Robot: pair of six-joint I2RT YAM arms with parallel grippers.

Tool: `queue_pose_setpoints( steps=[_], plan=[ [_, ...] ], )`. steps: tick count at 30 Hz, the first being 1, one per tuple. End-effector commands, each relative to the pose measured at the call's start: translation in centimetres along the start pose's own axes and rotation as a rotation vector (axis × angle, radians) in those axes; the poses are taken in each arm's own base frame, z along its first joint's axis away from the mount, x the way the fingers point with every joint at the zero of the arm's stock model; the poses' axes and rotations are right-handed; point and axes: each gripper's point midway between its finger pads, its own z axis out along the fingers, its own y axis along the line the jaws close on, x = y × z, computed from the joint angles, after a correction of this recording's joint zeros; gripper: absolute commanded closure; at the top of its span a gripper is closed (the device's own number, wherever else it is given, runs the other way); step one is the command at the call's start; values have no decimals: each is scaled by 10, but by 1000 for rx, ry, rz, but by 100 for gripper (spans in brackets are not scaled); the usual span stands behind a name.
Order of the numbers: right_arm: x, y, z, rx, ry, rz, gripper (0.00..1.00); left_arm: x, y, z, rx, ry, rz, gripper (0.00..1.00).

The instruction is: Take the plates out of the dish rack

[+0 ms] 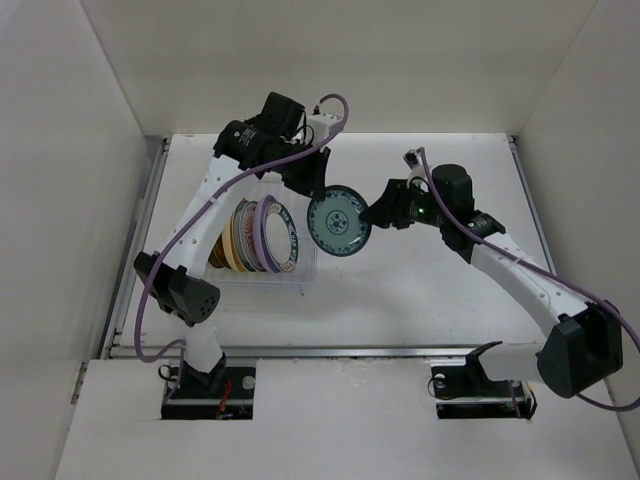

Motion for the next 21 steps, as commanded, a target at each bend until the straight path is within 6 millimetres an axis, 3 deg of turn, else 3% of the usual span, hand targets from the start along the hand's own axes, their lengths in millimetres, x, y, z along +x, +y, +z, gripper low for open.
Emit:
queue_pose_setpoints(
  steps=[1,3,6,7,8,9,10,11,12,14,18,19,20,21],
  plan=[
    [-25,36,-2,-157,-77,-71,53,-7,-18,-13,111,-44,8,100],
    [-22,39,-3,-190,-86,-66,65,-8,-20,-14,135,-47,3,100],
    [-20,45,-4,-226,-77,-58,71,-8,-21,-15,145,-47,3,100],
    [-20,45,-4,-226,-77,-58,80,-7,-20,-11,145,-39,-1,100],
    [-20,45,-4,-226,-76,-49,97,-7,-20,-11,145,-39,-1,100],
    [-21,44,-4,-218,-81,-48,100,-7,-20,-11,145,-39,-1,100],
    [-23,47,-9,-215,-93,-52,100,-7,-17,-11,128,-39,-2,93],
    [-26,47,-10,-207,-107,-47,100,-5,-14,-11,111,-30,4,75],
    [-28,47,-13,-192,-118,-33,100,-4,-5,-10,64,-29,4,30],
    [-35,37,-18,-101,-163,13,100,-6,2,-18,4,-48,11,0],
    [-48,7,-36,88,-255,129,100,-18,25,-39,-173,-128,21,0],
    [-53,-5,-42,148,-287,166,100,-19,39,-48,-271,-143,2,0],
    [-56,-33,-54,290,-339,221,100,-24,46,-55,-323,-171,-5,0],
    [-61,-41,-67,348,-386,252,100,-25,51,-65,-373,-191,-5,0]
  ],
)
